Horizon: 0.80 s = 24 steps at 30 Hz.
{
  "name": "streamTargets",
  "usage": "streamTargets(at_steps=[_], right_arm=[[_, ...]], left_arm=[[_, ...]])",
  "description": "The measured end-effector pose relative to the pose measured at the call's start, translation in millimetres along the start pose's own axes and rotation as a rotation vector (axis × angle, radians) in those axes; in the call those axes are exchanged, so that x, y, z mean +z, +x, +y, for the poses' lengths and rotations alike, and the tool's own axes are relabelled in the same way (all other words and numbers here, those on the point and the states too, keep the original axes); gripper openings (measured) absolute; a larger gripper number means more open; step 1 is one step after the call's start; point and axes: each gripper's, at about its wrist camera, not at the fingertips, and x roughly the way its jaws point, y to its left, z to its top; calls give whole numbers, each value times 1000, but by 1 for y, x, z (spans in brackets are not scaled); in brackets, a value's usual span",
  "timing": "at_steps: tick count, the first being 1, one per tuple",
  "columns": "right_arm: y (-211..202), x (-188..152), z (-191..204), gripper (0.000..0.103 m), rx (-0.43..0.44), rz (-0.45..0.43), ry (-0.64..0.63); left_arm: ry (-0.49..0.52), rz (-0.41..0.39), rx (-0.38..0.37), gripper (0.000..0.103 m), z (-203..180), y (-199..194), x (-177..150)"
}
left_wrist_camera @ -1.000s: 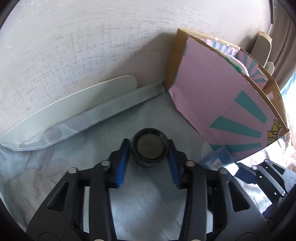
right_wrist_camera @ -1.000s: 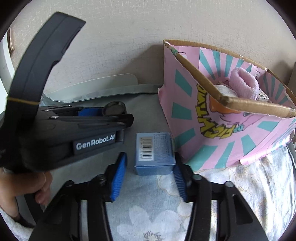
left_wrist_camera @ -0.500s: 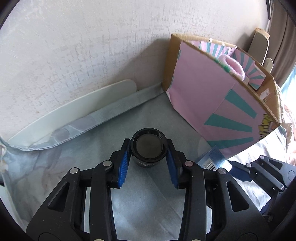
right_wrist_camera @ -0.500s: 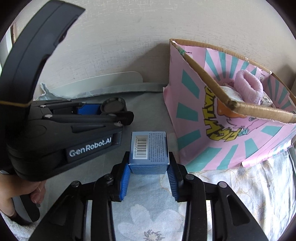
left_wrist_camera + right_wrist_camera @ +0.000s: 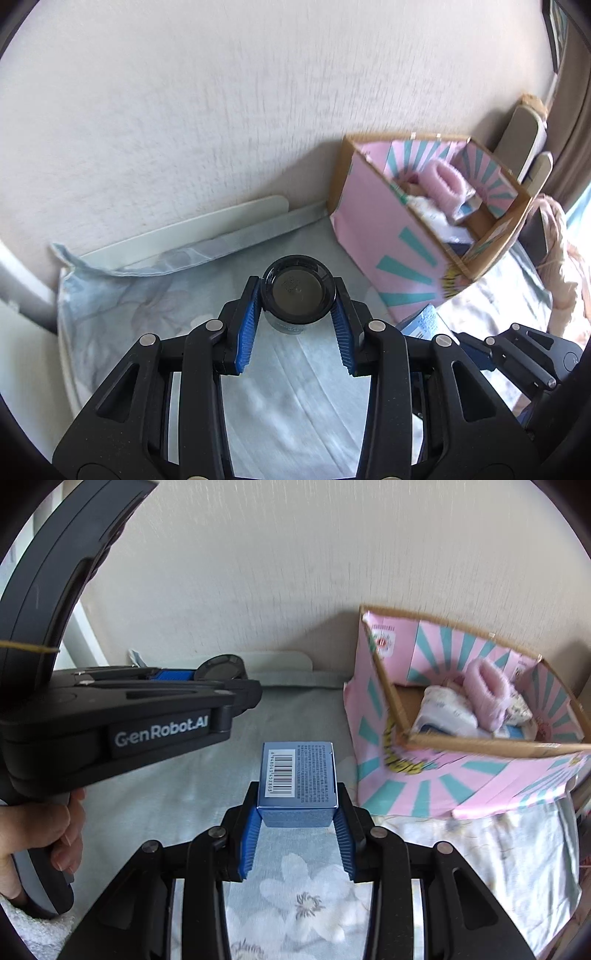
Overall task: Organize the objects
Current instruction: 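Carry the black jar and blue box over the striped box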
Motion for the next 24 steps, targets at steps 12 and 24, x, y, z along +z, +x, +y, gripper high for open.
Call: streamTargets(at_steps=[12,24], right_arm=[[-84,18,-16,34,42,-46,-12],[-129,37,-69,34,29,-89,-16]], left_arm=[[-85,-48,47,34,-17,-79,12],[-125,-77,89,34,-66,-118,12]])
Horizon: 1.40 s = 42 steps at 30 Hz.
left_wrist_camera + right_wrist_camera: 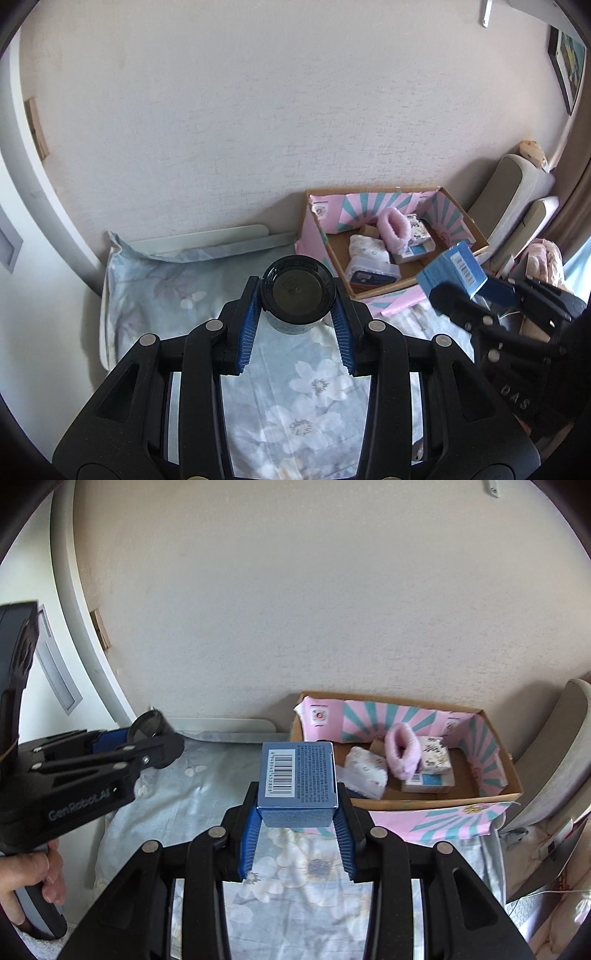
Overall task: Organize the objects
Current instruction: 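Carry the black jar and blue box over the striped box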
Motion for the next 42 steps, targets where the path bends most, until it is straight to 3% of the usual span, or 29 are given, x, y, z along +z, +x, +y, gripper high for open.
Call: streamTargets(at_steps=[10,24,34,42], right_arm=[[-22,2,-50,34,2,-22,5],[-25,0,-122,34,-19,-11,9],[-14,-9,-144,34,2,26,17],[-7,5,-152,34,24,33,15]], left_arm=[[-38,-12,16,34,-49,-12,-12],[-60,3,7,34,-120,16,-14],[-76,19,24,34,-134,29,-10],[-78,17,34,34,-134,36,4]])
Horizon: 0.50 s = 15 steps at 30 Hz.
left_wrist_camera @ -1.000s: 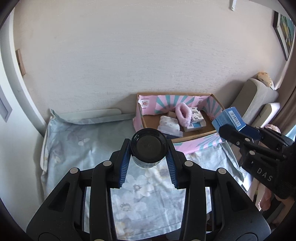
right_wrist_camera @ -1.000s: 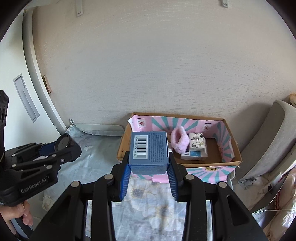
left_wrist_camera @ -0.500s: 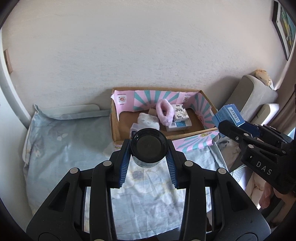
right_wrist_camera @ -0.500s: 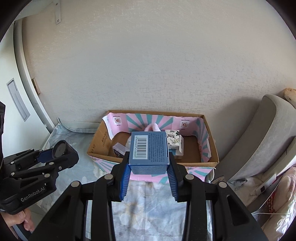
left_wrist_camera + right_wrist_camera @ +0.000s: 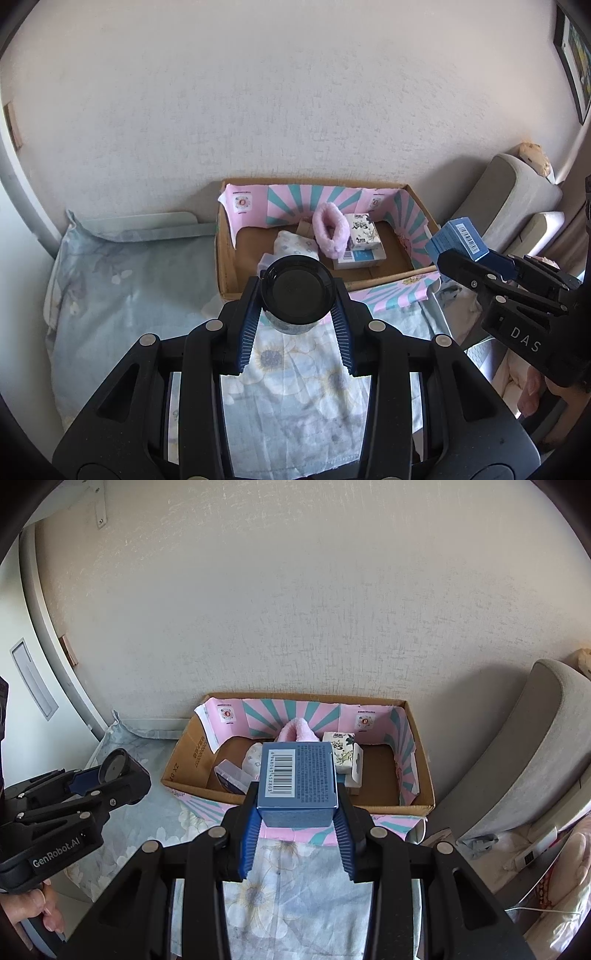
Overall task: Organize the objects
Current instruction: 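Carry the black jar and blue box over the striped box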
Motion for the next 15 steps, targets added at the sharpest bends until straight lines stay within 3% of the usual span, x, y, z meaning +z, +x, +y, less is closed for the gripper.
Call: streamTargets(at_steps=[15], right_arm=[[41,45,-24,34,40,62,-21]], left_arm=[[-36,48,-20,34,13,51,52]])
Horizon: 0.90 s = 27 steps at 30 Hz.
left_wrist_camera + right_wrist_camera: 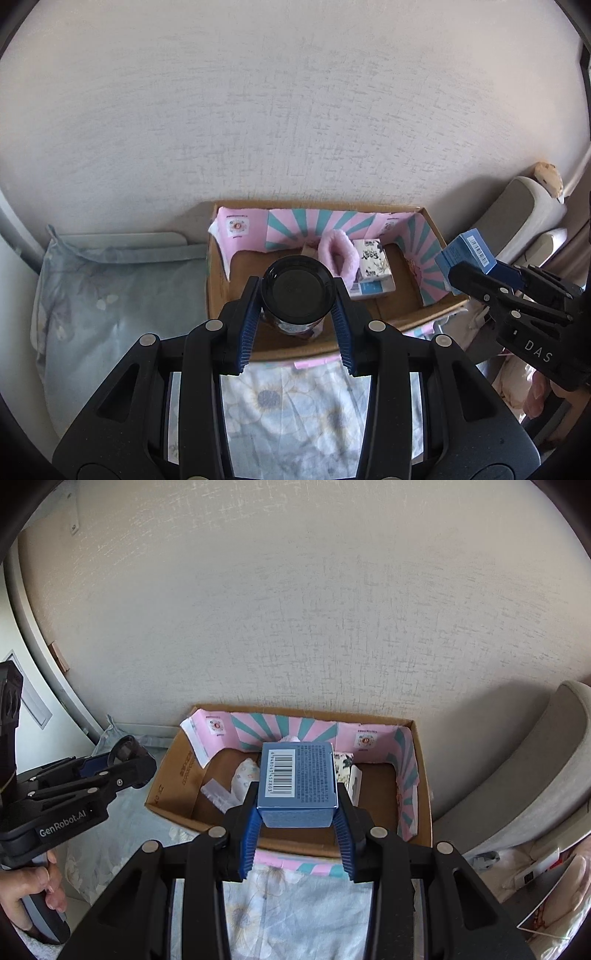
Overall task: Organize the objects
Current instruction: 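Carry the black jar and blue box over the striped box, then open both tools to drop the black jar and blue box into the box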
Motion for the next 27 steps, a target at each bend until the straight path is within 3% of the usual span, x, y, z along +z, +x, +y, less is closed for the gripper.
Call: streamTargets(at_steps=[13,27], right_arm=[[71,46,-22,34,26,131,-20],[131,34,-38,34,31,260,19]], left_arm=[[17,141,-4,34,-11,85,47],[3,254,2,34,-12,138,30]])
